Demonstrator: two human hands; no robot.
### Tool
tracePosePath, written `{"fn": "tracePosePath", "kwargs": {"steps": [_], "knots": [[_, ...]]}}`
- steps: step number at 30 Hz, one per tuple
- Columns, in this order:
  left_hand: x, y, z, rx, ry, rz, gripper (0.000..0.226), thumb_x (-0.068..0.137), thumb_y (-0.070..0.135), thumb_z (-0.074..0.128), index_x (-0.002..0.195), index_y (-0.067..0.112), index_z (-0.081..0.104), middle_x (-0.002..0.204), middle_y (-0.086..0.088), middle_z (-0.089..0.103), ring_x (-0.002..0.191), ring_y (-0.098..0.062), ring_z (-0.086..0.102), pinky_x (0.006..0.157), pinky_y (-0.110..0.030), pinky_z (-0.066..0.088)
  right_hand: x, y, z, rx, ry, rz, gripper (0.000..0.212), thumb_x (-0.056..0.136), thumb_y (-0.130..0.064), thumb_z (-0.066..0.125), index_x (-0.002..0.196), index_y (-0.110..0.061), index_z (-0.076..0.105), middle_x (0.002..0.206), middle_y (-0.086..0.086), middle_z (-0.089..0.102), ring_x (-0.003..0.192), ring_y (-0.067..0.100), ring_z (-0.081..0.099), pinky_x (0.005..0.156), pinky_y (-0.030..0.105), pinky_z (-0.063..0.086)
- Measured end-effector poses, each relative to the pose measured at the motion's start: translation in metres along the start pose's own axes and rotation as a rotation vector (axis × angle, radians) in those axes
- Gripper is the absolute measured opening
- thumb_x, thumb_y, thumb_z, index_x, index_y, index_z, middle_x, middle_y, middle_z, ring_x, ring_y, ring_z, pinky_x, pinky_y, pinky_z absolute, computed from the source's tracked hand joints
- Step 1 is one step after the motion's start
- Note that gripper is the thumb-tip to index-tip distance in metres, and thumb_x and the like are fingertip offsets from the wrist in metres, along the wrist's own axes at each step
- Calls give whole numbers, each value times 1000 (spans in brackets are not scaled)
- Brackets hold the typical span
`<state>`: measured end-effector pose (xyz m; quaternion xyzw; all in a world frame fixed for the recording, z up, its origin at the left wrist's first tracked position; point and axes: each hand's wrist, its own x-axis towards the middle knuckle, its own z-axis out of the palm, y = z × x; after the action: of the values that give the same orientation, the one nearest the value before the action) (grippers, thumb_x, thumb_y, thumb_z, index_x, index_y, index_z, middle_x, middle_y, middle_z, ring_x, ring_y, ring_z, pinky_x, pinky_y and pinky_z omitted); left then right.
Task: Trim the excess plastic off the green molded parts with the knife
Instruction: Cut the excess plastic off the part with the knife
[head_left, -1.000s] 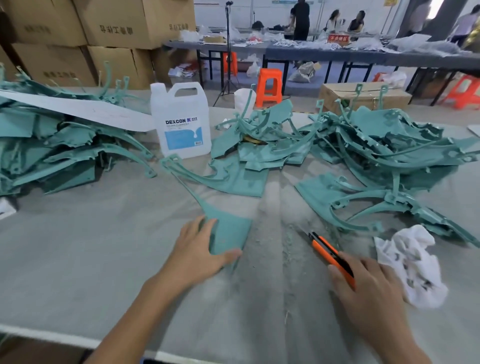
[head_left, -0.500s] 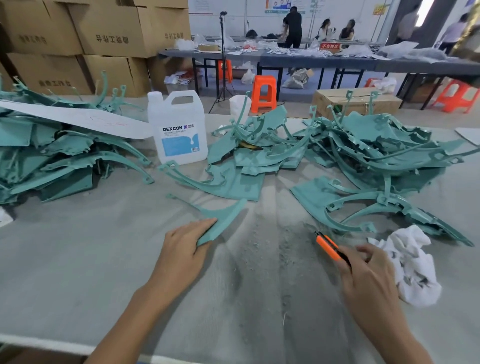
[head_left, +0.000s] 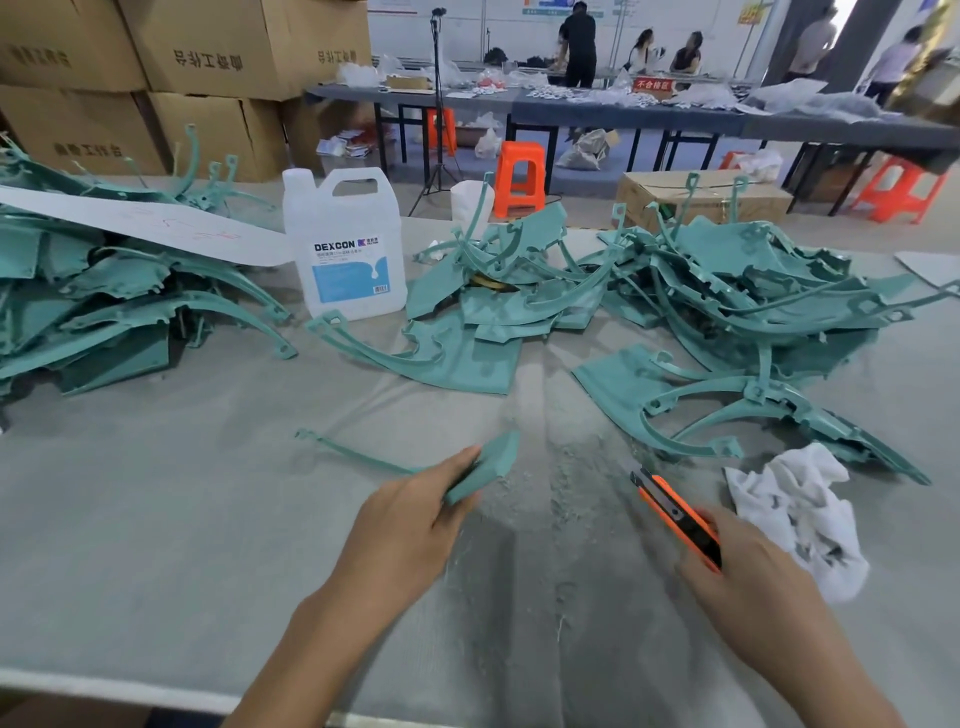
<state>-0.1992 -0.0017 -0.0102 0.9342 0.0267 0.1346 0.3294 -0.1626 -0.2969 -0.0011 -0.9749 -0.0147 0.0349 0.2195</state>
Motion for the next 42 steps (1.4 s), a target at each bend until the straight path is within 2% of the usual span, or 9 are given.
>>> {"fn": "tracePosePath", "kwargs": {"steps": [5, 9, 11, 15, 17, 25, 30, 37, 42], "knots": [[3, 3, 2, 205, -29, 31, 40, 102, 45, 49, 141, 45, 51, 119, 12, 71, 106, -23, 64, 81, -33, 46, -19, -18, 12, 469, -64, -57, 41, 86, -19, 70, 101, -50, 48, 80, -5, 71, 49, 15, 62, 52, 30, 49], [0, 5, 1, 163, 25, 31, 38, 101, 45, 50, 139, 45, 54, 102, 10, 73, 90, -18, 65, 71, -31, 45, -35, -40, 31, 880, -127, -77, 9, 90, -43, 63, 98, -41, 67, 64, 2, 65, 40, 20, 49, 37, 24, 35], [-2, 7, -1, 106, 56, 14, 39, 100, 48, 47, 138, 45, 55, 88, 8, 72, 76, -12, 61, 62, -25, 38, -43, -50, 37, 968, -138, -96, 25, 89, -52, 59, 93, -31, 71, 58, 1, 56, 38, 20, 46, 35, 23, 33], [-5, 19, -8, -61, 108, 8, 57, 91, 62, 32, 135, 39, 61, 75, 29, 61, 63, 10, 53, 59, -8, 38, -55, -67, 42, 1023, -139, -147, 28, 90, -53, 56, 87, -29, 70, 55, 1, 54, 39, 19, 46, 36, 23, 32], [-6, 24, -12, -103, 118, 20, 58, 90, 61, 32, 132, 36, 64, 68, 35, 56, 62, 8, 53, 60, -7, 38, -57, -71, 43, 1047, -136, -163, 29, 92, -54, 57, 84, -29, 70, 54, 2, 52, 38, 19, 45, 38, 22, 32], [-11, 33, -22, -150, 127, 35, 47, 94, 60, 35, 115, 32, 67, 52, 15, 46, 51, -5, 49, 53, -13, 37, -46, -69, 50, 947, -31, -216, 50, 82, -71, 53, 89, -23, 65, 53, 0, 53, 40, 12, 46, 40, 22, 35], [-23, 45, -32, -238, 163, 113, 19, 100, 58, 41, 93, 56, 58, 51, 13, 38, 46, -6, 37, 44, -10, 27, -4, -56, 46, 710, 131, -158, 51, 90, -72, 48, 80, -23, 57, 57, 4, 55, 47, 19, 48, 50, 48, 46], [-15, 46, -41, -210, 208, 75, 25, 100, 56, 44, 79, 64, 53, 48, 15, 41, 45, -4, 39, 44, -9, 29, -36, -75, 45, 994, 111, -283, 52, 87, -75, 51, 96, -26, 65, 57, 0, 54, 43, 10, 47, 40, 23, 35], [-21, 49, -40, -257, 230, 87, 26, 95, 66, 42, 78, 54, 57, 50, 10, 42, 46, -4, 38, 42, -14, 27, -31, -82, 55, 840, 158, -293, 44, 91, -72, 47, 87, -31, 60, 58, 6, 54, 46, 13, 48, 44, 44, 43]]}}
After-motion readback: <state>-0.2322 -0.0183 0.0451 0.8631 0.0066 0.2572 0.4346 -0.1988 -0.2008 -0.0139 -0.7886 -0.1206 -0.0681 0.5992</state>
